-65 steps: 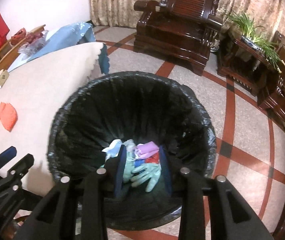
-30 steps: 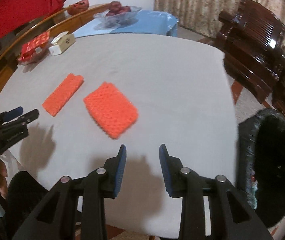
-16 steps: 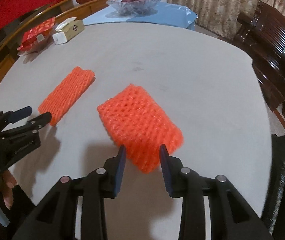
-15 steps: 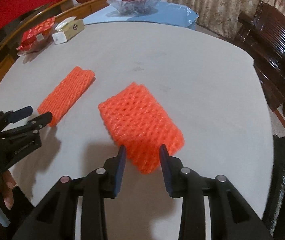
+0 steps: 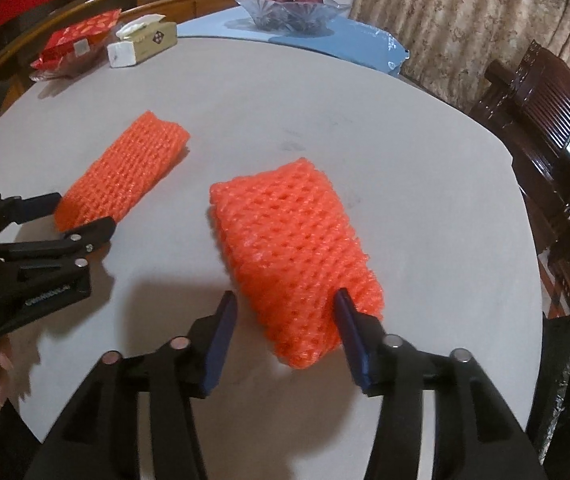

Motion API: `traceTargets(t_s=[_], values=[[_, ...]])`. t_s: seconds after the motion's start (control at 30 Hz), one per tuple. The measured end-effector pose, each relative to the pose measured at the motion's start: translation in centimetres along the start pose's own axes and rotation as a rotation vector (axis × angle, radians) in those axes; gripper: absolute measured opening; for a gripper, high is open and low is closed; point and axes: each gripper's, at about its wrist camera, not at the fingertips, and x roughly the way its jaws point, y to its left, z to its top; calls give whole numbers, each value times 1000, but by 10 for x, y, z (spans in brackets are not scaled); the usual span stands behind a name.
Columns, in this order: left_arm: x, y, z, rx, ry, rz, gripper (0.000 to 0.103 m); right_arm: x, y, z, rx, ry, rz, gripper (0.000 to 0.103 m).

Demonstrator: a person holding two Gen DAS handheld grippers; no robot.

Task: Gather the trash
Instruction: 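Grasp the large orange foam net with the right gripper while the left grasps the small one, then lift both orange foam nets and carry them over the black bin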

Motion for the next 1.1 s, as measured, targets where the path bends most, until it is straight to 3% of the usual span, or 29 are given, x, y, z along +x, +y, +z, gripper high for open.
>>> traceTargets(t_s=[0.17, 0.3, 0.57, 1.1], values=[[-4, -6, -3, 12, -10, -23, 51, 1, -5, 1, 5, 0, 10, 34], [-7, -9, -3, 29, -15, -40, 23, 0, -8, 2, 16, 1, 20, 28], [-20, -6, -5, 21, -19, -46, 18, -8, -15, 6, 59, 9, 58, 20], [-86, -15, -3, 29, -90, -10, 18, -69, -27, 12, 75, -77, 64, 19]])
